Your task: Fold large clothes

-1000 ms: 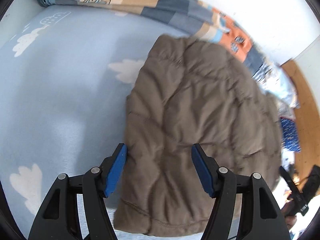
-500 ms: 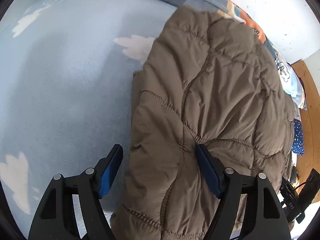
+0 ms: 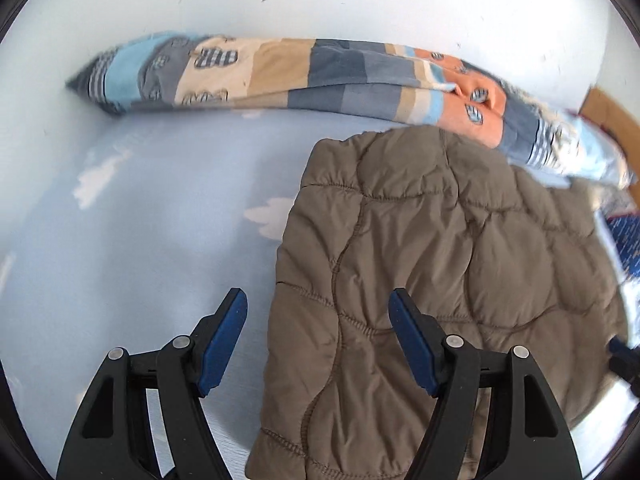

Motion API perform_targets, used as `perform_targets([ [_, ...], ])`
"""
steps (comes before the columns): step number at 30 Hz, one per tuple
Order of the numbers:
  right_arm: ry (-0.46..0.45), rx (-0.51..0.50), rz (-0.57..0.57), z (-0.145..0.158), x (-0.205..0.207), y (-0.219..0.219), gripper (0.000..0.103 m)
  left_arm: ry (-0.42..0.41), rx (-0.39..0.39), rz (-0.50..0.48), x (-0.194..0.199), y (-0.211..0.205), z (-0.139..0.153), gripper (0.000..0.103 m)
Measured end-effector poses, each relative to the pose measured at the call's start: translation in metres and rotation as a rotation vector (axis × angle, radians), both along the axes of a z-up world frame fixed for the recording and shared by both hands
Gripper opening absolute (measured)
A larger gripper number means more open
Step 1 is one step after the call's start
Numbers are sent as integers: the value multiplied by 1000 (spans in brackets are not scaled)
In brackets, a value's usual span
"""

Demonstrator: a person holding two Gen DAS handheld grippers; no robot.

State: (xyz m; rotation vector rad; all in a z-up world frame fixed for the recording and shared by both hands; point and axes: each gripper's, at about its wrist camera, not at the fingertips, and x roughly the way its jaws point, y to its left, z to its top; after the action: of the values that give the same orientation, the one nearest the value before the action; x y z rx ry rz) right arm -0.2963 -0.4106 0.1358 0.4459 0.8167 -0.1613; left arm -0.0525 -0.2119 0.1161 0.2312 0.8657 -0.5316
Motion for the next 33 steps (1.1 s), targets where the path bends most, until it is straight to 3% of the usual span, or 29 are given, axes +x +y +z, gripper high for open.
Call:
perform_targets([
  [12,13,-10,-33,-6,-1,-2,47,-215,125,-102,-41,-43,2,73],
  [33,86,12,-9,-29,8,1,55,-271,222,-168,-63,-66,-16,73],
])
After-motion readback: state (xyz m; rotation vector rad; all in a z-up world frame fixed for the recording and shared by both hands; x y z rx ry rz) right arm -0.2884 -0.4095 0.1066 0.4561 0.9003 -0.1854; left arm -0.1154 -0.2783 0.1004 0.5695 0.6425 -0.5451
